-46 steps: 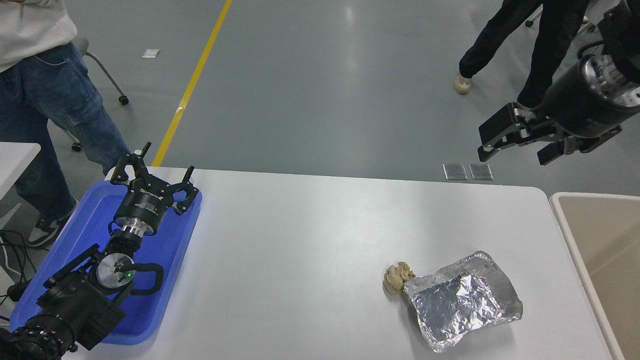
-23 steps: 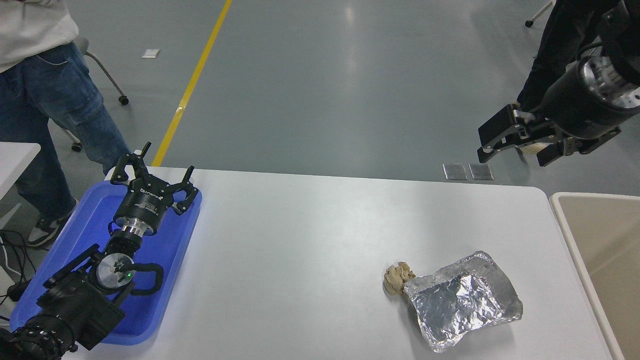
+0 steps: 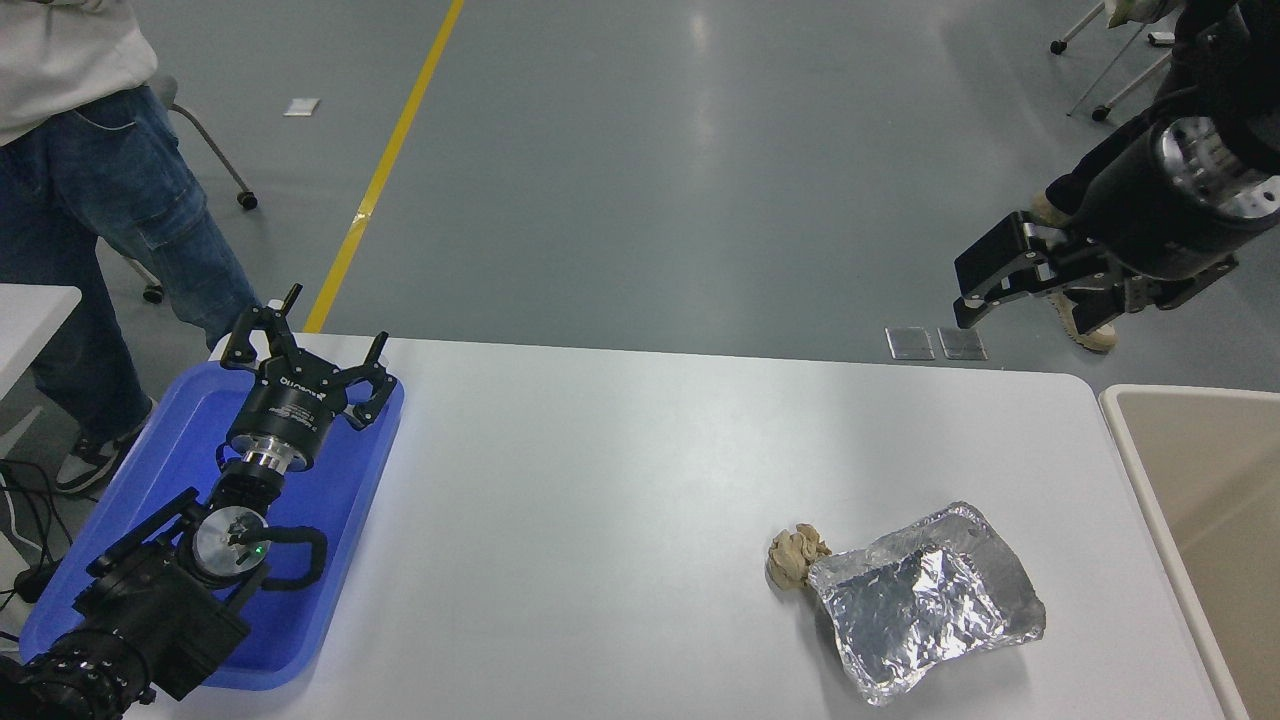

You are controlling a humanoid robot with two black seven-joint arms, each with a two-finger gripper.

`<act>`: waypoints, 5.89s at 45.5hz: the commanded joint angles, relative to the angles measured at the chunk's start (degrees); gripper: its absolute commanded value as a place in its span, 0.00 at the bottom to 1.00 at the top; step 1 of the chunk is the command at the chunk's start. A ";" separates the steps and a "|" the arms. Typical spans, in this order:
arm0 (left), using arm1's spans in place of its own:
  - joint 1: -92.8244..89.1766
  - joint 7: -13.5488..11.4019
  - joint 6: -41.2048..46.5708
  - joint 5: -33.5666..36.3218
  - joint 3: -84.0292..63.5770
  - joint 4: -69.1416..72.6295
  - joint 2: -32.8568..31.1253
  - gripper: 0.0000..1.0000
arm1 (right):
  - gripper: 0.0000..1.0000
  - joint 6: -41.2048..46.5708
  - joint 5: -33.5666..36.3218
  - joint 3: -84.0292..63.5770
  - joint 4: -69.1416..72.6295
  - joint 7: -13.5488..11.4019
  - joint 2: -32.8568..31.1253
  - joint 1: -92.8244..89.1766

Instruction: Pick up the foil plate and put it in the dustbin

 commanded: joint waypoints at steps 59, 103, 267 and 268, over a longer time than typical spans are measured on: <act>0.00 0.00 0.00 0.00 0.00 0.00 0.00 1.00 | 1.00 -5.10 -28.56 15.72 -8.36 0.61 -4.85 -24.14; 0.00 0.00 0.00 0.00 0.00 0.00 0.00 1.00 | 1.00 -14.06 -34.29 30.14 -23.29 0.79 -6.61 -57.54; 0.00 0.00 0.00 0.00 0.00 0.00 0.00 1.00 | 0.00 -18.03 -39.12 33.93 -23.39 12.56 -20.14 -53.69; 0.00 0.00 0.00 0.00 0.00 0.00 0.00 1.00 | 0.00 -17.41 -39.12 33.92 -22.78 12.56 -20.67 -52.72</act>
